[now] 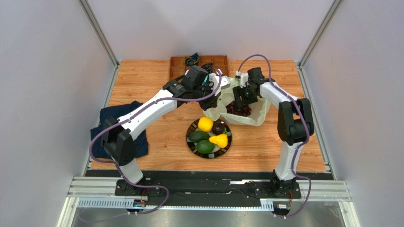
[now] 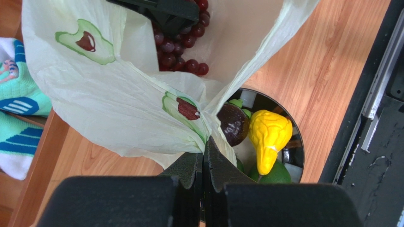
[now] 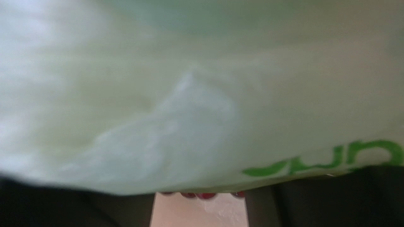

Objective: Take the fake fruits out of the plastic bag
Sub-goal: Take out the fake fruit from the plastic bag, then place the fake fruit on the plate.

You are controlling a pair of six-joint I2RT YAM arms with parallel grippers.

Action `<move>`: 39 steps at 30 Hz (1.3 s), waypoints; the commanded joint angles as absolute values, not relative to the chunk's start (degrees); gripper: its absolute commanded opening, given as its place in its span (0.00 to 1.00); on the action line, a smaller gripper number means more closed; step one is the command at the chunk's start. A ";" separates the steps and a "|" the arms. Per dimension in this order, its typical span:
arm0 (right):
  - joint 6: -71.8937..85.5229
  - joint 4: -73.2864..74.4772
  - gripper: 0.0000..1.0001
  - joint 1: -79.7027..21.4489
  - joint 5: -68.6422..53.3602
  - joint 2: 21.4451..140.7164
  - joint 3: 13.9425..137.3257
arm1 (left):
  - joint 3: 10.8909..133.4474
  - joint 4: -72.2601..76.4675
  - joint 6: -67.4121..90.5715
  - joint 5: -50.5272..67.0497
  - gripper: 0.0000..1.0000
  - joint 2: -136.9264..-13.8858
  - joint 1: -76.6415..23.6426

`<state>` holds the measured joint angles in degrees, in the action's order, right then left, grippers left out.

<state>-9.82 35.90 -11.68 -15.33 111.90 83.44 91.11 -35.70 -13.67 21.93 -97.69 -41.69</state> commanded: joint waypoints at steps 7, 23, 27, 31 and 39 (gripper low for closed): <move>-15.03 46.65 0.20 -9.58 -23.19 105.22 90.44 | 91.84 -34.81 -15.21 18.64 0.00 -95.80 -43.95; -21.01 61.87 0.16 -8.61 -29.61 72.61 87.89 | 115.39 -29.00 -9.14 18.54 0.23 -111.08 -43.95; -22.76 65.91 0.16 -9.93 -32.60 70.31 91.66 | 119.00 -28.48 -11.33 11.98 0.88 -111.36 -43.77; -24.69 71.53 0.15 -12.82 -36.11 70.22 95.97 | 116.11 -28.74 -11.34 9.05 0.96 -106.27 -41.84; -27.07 76.47 0.16 -21.35 -41.31 76.37 100.19 | 101.72 -31.11 -14.85 7.65 0.96 -91.86 -39.03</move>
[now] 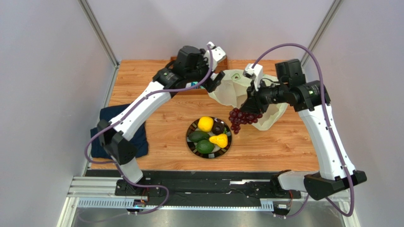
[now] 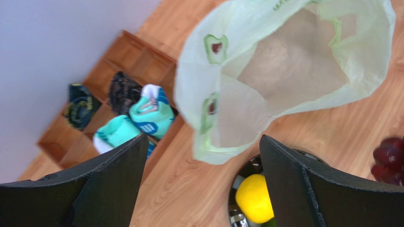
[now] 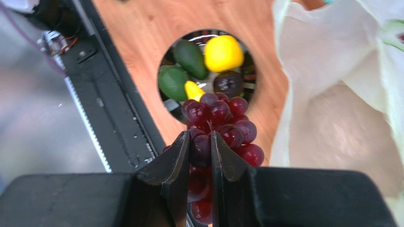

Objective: Take the fake fruits out of the plastic bag
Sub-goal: Place the fake fruit on the plate.

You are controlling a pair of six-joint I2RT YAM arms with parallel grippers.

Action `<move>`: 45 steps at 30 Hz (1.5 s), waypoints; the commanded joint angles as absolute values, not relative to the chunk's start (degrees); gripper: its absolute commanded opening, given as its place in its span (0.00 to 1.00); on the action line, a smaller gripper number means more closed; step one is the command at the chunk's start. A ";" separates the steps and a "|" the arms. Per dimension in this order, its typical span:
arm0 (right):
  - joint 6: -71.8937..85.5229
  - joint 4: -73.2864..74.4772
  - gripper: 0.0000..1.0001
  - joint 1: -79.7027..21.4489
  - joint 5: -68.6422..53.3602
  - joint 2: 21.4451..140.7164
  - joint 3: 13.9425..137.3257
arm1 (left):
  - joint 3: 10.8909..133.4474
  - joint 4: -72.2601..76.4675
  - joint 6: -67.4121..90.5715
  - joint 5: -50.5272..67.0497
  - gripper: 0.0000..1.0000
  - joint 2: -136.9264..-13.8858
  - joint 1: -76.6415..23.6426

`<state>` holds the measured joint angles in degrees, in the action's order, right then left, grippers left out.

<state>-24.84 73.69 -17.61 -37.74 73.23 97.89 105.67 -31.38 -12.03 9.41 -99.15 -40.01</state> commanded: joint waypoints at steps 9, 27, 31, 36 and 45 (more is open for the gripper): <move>-25.31 71.63 0.16 -33.74 -37.44 87.53 106.60 | 91.86 -31.64 -16.87 9.40 0.96 -82.62 -37.36; -27.16 74.01 0.15 -37.71 -39.72 102.38 111.46 | 82.35 -28.65 -9.93 18.81 0.94 -74.62 -23.64; -26.63 73.65 0.15 -37.71 -41.22 105.02 110.92 | 82.27 -28.65 -9.49 19.69 0.93 -75.06 -23.20; -27.07 73.30 0.16 -37.53 -40.26 107.14 110.13 | 82.88 -29.00 -9.49 20.04 0.93 -75.67 -23.12; -28.83 73.91 0.28 -37.09 -37.18 108.02 106.53 | 83.14 -28.74 -9.49 20.48 0.93 -76.81 -23.12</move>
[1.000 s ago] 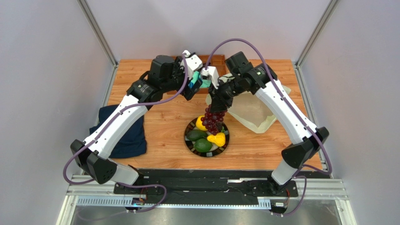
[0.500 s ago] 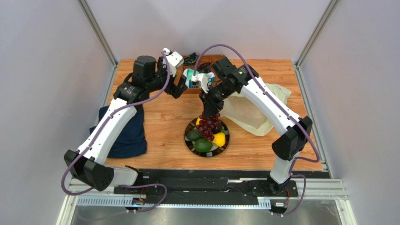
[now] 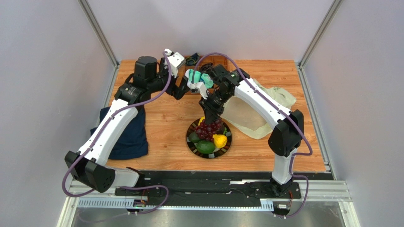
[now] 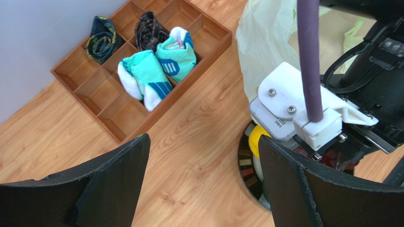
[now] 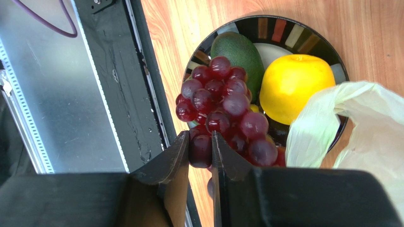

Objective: Take the fake fruits out of the plastic bag
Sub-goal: Place the fake fruit on the plate.

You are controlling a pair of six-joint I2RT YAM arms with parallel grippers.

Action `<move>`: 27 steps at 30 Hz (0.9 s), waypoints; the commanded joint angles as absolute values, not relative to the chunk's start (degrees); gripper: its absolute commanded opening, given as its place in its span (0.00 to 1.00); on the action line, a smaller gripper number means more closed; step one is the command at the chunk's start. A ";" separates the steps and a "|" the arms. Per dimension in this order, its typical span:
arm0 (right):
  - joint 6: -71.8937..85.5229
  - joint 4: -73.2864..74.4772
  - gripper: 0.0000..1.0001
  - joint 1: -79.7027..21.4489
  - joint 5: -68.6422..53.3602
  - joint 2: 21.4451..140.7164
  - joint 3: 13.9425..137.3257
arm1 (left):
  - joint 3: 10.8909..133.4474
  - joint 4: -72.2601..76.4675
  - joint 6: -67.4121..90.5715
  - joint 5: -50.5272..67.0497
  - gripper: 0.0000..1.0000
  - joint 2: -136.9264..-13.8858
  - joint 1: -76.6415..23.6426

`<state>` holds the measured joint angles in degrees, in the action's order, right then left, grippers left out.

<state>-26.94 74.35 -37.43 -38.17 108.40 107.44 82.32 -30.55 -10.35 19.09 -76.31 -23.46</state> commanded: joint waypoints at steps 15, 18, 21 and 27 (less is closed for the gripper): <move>-29.18 72.33 0.52 -36.65 -31.47 107.84 102.48 | 85.69 -28.30 -8.35 22.50 0.92 -80.42 -23.12; -29.53 72.60 0.54 -35.78 -30.68 107.58 102.39 | 86.13 -28.30 -8.35 22.50 0.92 -80.95 -23.12; -29.88 72.95 0.56 -34.11 -30.58 107.49 103.09 | 86.48 -28.30 -8.35 22.67 0.92 -81.47 -23.12; -31.98 79.09 0.64 -30.32 -38.48 110.56 108.98 | 86.92 -28.39 -8.26 23.38 0.92 -82.35 -23.12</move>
